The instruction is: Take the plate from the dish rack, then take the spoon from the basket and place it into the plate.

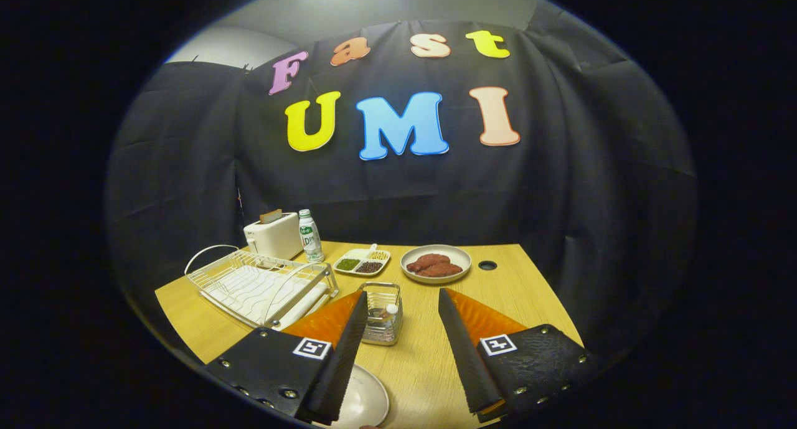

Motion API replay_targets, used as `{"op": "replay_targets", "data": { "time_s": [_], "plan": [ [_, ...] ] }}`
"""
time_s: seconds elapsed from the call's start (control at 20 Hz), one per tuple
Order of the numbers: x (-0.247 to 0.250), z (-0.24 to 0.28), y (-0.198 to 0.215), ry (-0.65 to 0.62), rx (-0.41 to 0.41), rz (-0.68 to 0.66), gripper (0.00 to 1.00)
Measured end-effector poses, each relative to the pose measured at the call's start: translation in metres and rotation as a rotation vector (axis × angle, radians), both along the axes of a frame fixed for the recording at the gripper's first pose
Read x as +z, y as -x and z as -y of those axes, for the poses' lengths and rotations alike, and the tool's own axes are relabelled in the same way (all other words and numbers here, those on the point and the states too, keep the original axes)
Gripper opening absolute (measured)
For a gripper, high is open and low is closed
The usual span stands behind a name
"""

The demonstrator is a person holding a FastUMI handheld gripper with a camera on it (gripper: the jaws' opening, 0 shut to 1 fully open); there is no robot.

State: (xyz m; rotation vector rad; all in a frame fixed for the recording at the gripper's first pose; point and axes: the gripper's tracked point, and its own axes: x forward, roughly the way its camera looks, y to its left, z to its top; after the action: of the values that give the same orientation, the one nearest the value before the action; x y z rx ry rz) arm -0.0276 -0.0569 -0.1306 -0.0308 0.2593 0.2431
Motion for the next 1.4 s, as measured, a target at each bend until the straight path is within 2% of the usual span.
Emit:
{"op": "replay_targets", "data": {
  "time_s": [0.25, 0.7, 0.8, 0.85, 0.95, 1.35, 1.4],
  "plan": [
    [-0.005, -0.012, -0.03, 0.067, 0.004, 0.183, 0.72],
    [-0.061, -0.032, -0.085, 0.03, -0.014, 0.203, 0.72],
    [-0.079, -0.037, -0.091, 0.033, 0.003, 0.158, 0.59],
    [-0.071, -0.04, -0.088, 0.011, 0.008, 0.168, 0.26],
    [-0.073, -0.044, -0.083, 0.016, 0.021, 0.139, 0.15],
    [-0.038, -0.053, -0.079, 0.039, 0.019, 0.118, 0.14],
    [-0.035, -0.054, -0.081, 0.039, 0.023, 0.109, 0.09]
  ]
}}
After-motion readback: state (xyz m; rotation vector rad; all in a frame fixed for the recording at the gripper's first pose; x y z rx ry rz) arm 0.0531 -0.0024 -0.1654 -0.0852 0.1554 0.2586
